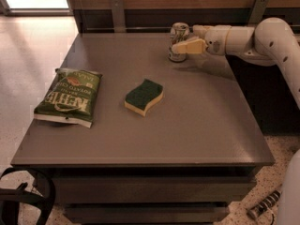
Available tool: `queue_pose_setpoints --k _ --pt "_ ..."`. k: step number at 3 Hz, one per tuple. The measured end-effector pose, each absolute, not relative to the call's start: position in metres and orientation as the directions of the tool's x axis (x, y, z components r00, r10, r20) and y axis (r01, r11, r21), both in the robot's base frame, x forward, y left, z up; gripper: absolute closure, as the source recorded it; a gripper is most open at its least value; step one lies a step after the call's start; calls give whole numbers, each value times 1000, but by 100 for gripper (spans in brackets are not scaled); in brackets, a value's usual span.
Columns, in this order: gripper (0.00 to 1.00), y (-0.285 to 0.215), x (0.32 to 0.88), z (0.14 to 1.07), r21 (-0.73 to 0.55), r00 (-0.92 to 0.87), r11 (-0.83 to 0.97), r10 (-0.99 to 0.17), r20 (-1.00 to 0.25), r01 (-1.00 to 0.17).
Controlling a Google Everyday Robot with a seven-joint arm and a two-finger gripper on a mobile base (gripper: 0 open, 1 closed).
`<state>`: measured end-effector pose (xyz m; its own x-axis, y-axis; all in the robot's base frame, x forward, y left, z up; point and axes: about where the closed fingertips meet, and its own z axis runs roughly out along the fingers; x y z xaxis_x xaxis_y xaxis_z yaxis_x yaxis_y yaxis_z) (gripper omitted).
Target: Knock 7up can over
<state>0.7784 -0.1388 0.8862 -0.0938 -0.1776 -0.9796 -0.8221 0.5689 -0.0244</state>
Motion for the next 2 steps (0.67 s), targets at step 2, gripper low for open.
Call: queue_pose_setpoints --k 2 --pt "64 -132 779 884 -20 -96 561 -176 -980 -827"
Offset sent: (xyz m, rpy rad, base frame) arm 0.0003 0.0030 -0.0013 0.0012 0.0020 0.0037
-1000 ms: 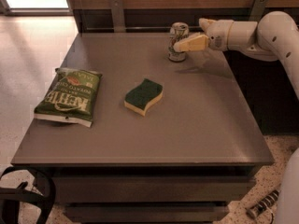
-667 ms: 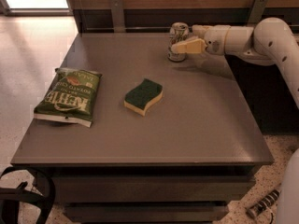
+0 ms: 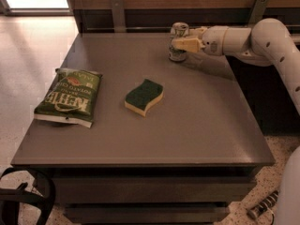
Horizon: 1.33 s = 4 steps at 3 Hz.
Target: Knock 7up can over
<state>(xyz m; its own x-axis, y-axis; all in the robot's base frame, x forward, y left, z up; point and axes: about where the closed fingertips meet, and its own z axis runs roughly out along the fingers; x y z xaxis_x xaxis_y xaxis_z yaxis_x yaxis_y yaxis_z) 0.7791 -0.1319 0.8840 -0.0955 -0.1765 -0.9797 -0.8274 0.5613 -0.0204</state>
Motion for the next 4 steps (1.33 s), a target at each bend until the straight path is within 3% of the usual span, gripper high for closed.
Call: queue_pose_setpoints --k 1,2,4 --pt "87 -129 779 883 -19 -96 557 -176 -980 -830" --pt "100 -125 780 883 -18 -97 553 -178 -979 -833" --pt "100 -129 775 900 -38 -114 539 -246 -963 -841"
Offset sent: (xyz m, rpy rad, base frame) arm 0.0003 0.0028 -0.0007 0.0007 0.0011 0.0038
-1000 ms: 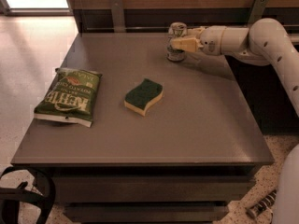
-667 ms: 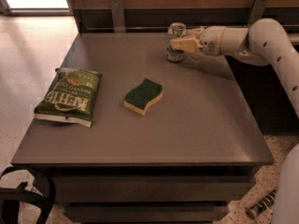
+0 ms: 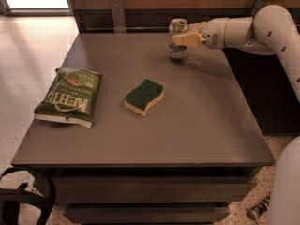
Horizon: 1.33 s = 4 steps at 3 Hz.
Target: Knock 7up can over
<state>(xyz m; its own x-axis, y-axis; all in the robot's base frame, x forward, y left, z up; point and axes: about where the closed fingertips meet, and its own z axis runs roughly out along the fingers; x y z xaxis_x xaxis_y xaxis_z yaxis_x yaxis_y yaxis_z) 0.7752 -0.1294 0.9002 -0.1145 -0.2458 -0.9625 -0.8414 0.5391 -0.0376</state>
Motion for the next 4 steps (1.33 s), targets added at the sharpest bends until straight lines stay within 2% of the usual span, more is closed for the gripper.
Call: queue_pose_setpoints --k 1,2,4 --pt "100 -136 764 919 -60 -139 525 -332 -933 -849" --pt "100 -139 749 936 -99 -178 512 -464 -868 -853" --pt "100 -137 733 942 -163 -248 500 -654 -715 -850"
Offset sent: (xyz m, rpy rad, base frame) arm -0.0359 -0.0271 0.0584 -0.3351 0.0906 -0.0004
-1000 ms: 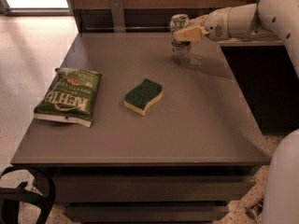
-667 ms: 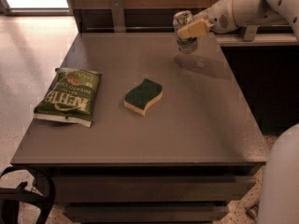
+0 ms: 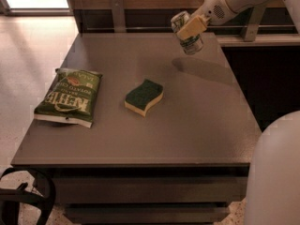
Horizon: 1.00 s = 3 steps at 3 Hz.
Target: Knock 7up can over
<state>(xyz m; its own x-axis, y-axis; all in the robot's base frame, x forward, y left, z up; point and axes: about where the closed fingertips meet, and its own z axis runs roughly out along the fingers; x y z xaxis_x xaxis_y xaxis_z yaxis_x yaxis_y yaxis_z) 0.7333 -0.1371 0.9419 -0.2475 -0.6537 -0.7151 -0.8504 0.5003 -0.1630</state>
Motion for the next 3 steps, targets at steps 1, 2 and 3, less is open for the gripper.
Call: queue_pose_setpoints --k 1,2,3 --pt "100 -133 732 935 -193 -278 492 -726 -629 -849" --pt "100 -125 735 917 -206 -308 475 -787 -534 -856" --pt "100 -116 737 897 -203 -331 455 -830 -449 -867"
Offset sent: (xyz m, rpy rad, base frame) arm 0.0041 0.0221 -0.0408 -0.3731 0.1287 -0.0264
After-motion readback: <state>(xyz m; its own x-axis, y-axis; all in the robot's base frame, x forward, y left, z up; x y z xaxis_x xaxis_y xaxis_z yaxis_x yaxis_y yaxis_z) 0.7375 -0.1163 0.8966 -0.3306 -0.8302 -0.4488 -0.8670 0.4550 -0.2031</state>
